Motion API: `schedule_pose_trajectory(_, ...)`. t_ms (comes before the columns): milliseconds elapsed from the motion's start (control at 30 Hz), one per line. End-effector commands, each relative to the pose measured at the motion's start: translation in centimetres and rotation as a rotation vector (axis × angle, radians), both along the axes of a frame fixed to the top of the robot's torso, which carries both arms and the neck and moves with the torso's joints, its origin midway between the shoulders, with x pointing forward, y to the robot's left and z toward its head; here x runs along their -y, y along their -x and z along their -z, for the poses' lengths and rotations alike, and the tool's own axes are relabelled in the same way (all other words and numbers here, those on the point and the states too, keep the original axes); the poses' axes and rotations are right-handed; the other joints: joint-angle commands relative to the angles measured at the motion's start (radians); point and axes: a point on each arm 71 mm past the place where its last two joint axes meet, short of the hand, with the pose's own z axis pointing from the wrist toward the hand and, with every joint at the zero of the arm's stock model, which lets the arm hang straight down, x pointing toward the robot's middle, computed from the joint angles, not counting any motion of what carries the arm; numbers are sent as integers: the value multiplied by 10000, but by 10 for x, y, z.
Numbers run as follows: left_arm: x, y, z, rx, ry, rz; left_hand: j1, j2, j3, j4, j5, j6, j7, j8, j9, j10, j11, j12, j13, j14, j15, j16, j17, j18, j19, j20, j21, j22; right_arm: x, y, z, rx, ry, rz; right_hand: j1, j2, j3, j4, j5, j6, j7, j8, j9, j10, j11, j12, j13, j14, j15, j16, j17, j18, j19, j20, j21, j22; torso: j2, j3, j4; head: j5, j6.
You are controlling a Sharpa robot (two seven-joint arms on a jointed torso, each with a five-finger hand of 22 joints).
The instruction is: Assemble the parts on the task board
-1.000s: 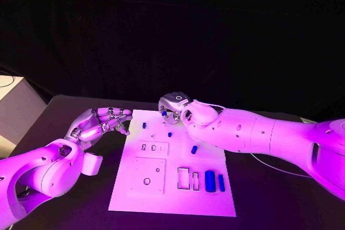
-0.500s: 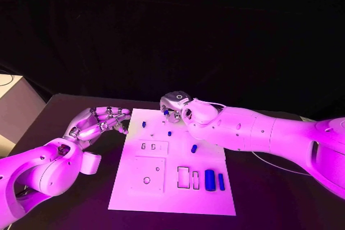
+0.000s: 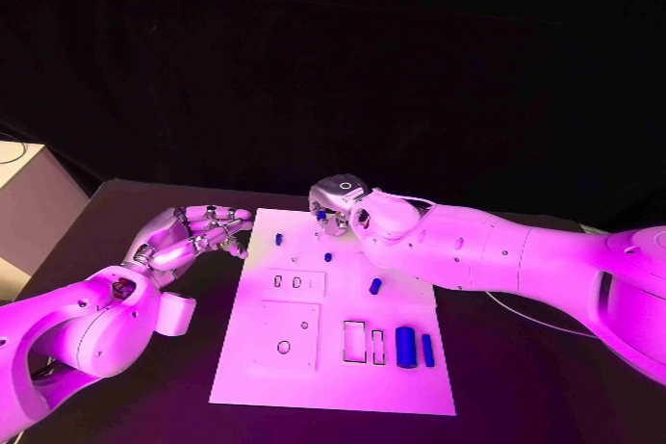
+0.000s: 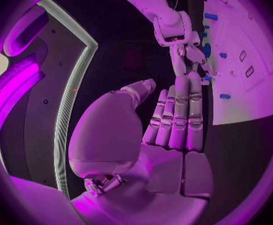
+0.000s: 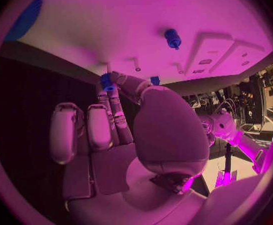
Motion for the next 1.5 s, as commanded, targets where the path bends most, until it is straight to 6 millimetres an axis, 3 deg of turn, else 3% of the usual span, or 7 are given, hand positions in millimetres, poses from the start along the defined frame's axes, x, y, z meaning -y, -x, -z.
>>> schedule_pose_trajectory(33,2,1,-2,68,62,199,-55,4,35,-18,-36,-61,25,-62,14,-70,9,-42,8,-83,-5,51,14,23,-69,-6,48,8,2,0,10,-367,504,111,113,77,-7,-7,-30,-82,-8,61,15,478,-454,17,382,69,-35,24,-7,-53,16,38,48,-17,14,-11,1,-13,-18)
schedule_pose_trajectory(500,2,0,-1,67,51,176,-55,4,35,-18,-36,-61,25,-62,14,-70,9,-42,8,-83,-5,51,14,23,-69,-6,48,8,2,3,14,-672,593,53,94,59,-15,-6,-54,-89,-8,63,26,473,-453,12,387,67,-33,27,-8,-55,15,42,56,-3,16,-15,12,-11,-84)
schedule_pose_trajectory(1500,-1,-2,-1,51,15,107,-49,9,43,-26,-38,-71,26,-69,16,-86,12,-42,8,-113,-1,83,20,26,-99,-1,77,27,5,9,15,-489,480,253,76,60,-14,1,-63,-77,-19,81,54,489,-462,15,402,71,-36,50,20,-60,18,45,80,39,29,-31,32,-10,-107)
